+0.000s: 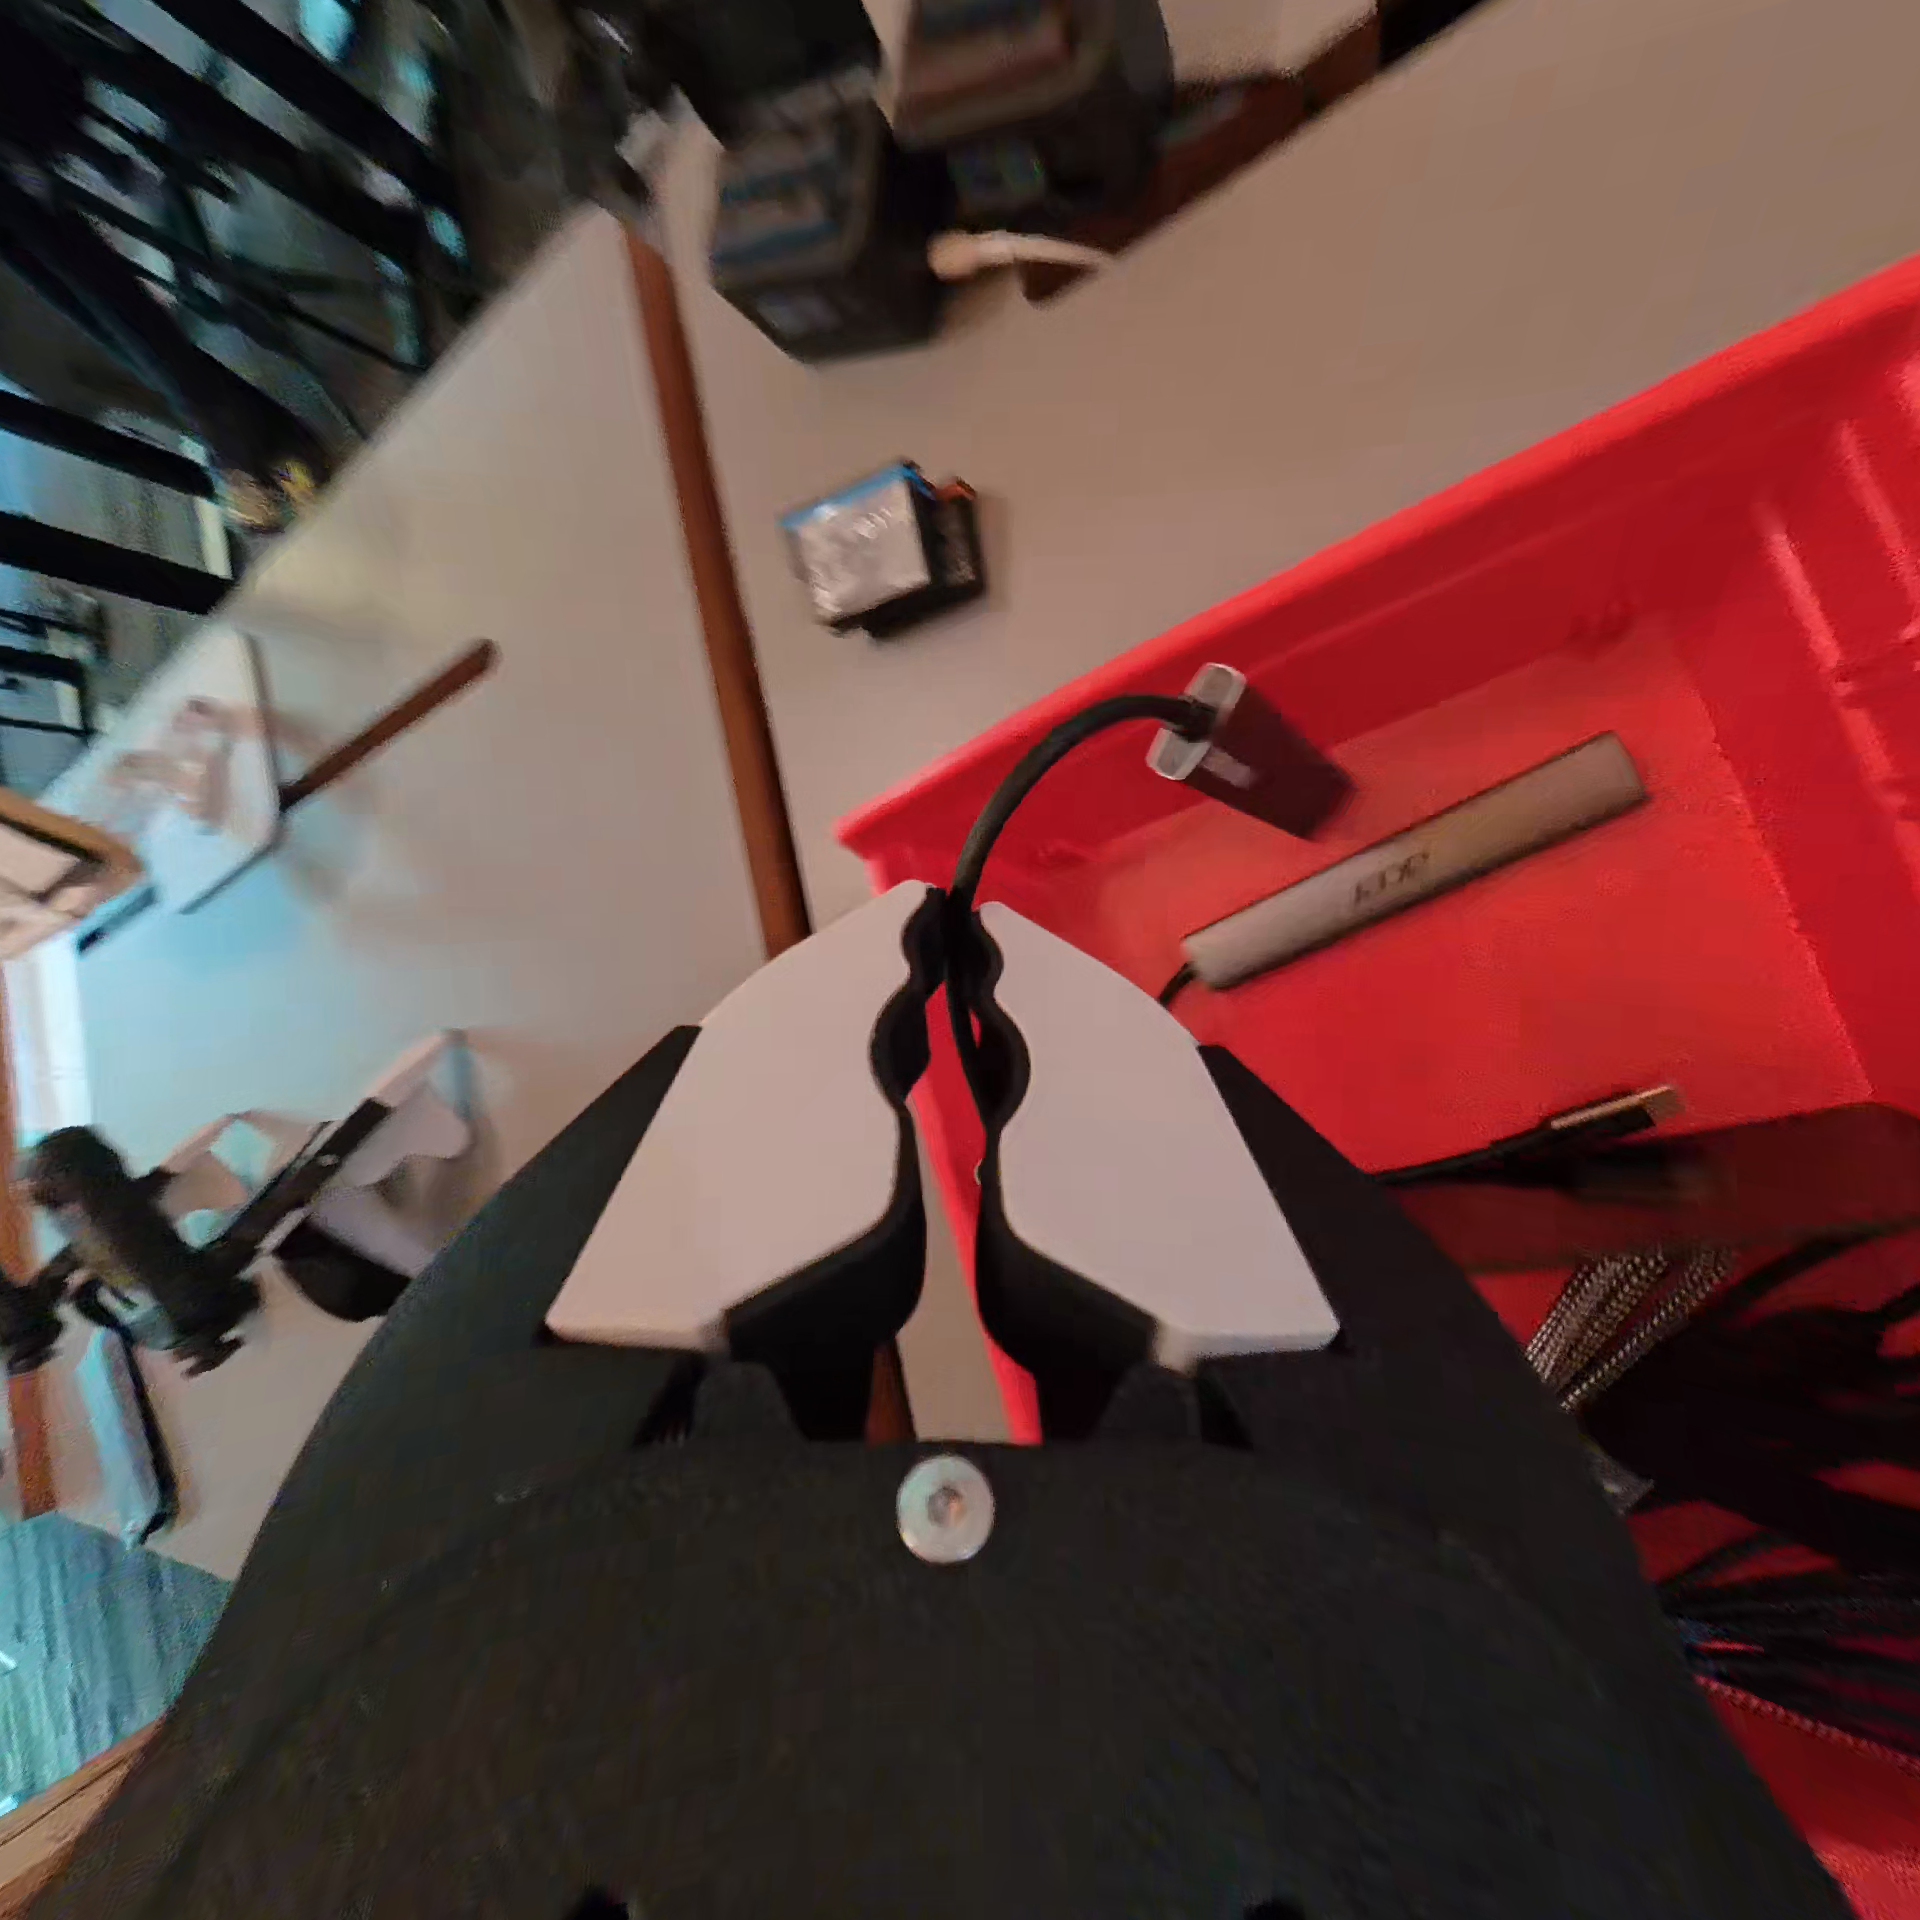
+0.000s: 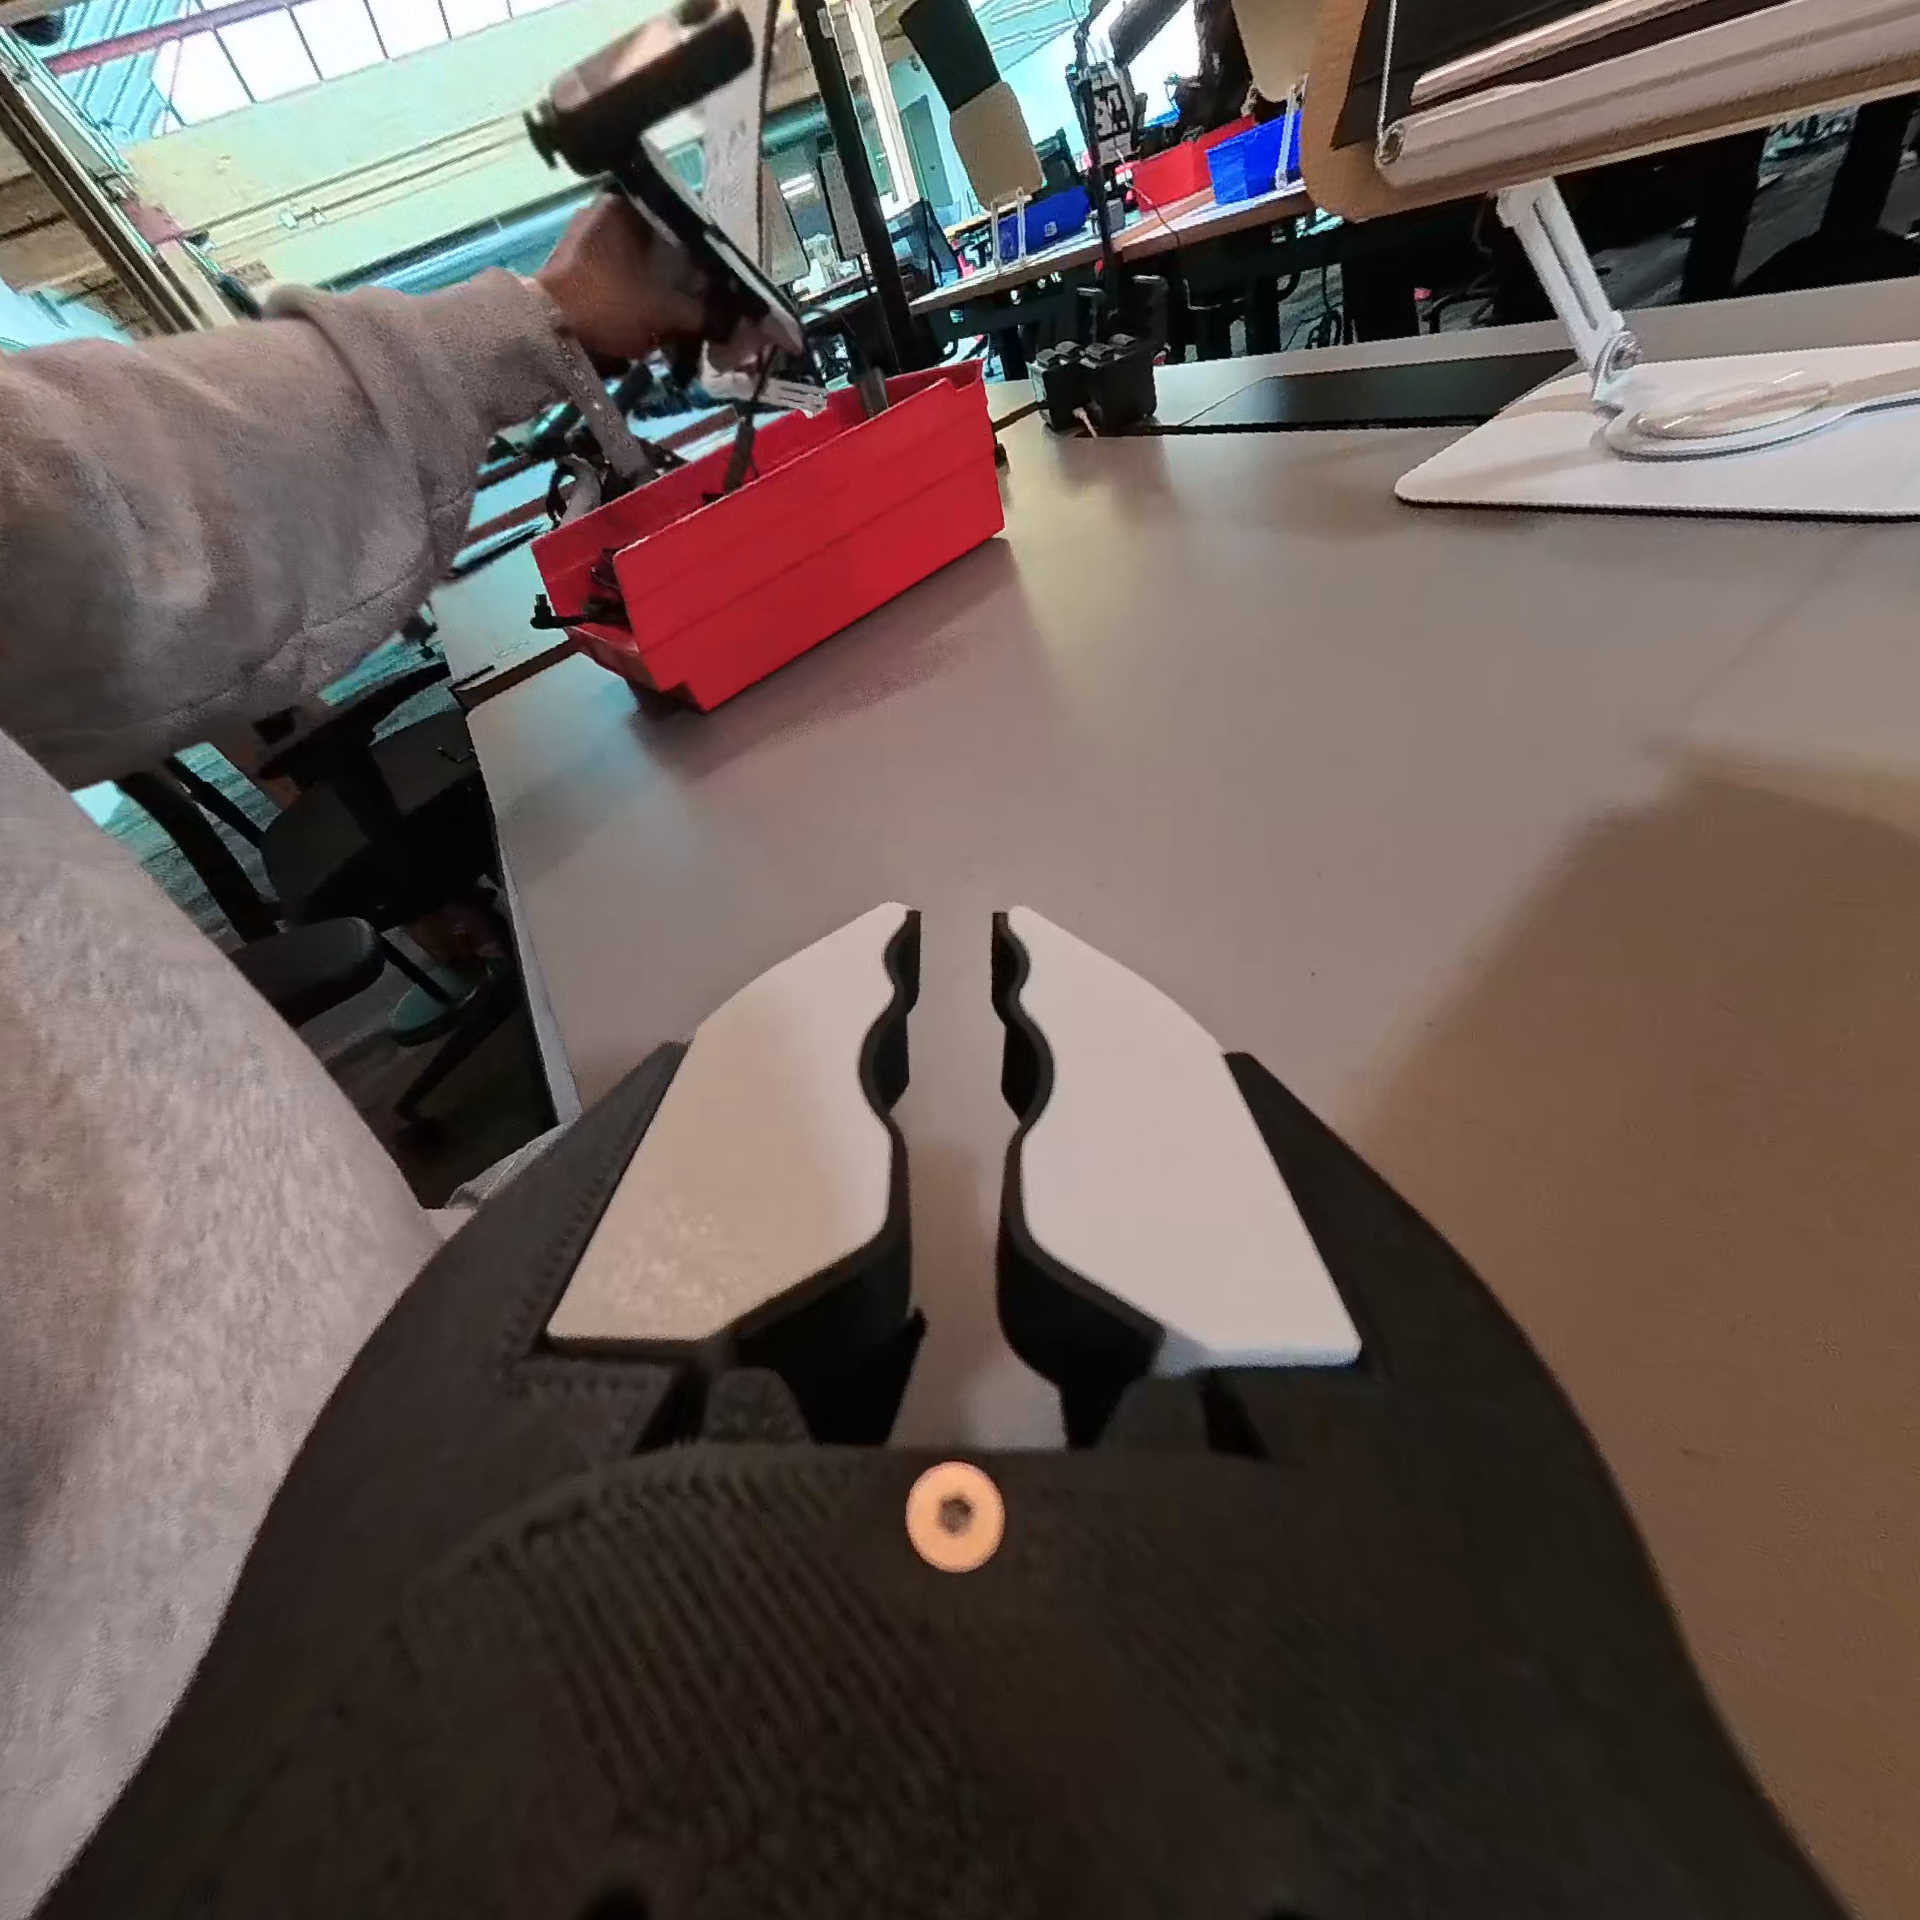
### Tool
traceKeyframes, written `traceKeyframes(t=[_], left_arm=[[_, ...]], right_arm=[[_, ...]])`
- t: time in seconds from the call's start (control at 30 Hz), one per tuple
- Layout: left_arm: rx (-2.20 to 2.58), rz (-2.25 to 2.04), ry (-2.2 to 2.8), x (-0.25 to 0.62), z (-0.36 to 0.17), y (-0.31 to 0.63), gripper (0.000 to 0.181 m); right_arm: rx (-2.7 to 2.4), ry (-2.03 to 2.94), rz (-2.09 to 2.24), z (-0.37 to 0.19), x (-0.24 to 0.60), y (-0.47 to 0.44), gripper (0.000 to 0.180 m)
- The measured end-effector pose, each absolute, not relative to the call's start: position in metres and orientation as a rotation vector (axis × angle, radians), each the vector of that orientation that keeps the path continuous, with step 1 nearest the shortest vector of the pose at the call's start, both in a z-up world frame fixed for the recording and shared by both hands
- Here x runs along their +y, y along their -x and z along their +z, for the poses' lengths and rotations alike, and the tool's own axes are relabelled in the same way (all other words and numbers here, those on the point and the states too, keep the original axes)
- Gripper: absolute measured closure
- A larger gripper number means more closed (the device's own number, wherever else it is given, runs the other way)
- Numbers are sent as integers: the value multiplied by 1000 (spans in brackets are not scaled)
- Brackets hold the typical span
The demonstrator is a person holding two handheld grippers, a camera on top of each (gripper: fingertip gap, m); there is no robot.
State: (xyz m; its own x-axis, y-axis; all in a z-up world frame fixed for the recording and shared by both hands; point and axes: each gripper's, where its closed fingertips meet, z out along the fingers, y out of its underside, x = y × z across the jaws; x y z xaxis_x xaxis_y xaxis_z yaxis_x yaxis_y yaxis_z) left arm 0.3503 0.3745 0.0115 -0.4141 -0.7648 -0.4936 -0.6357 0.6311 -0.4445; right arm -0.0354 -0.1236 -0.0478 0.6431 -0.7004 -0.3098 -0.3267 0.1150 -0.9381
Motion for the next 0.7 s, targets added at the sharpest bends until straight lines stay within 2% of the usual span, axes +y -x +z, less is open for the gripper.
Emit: traceKeyframes(t=[0.3,0.53,0.7], left_arm=[[1975,-558,995,360,112,-301,176],[2053,-994,871,261,152,-227,177],[2140,-1309,711,169,155,-161,176]], right_arm=[[862,1481,-335,-39,-116,49,167],[807,1519,-363,-35,-105,60,167],[775,1562,-400,-36,-93,66,161]])
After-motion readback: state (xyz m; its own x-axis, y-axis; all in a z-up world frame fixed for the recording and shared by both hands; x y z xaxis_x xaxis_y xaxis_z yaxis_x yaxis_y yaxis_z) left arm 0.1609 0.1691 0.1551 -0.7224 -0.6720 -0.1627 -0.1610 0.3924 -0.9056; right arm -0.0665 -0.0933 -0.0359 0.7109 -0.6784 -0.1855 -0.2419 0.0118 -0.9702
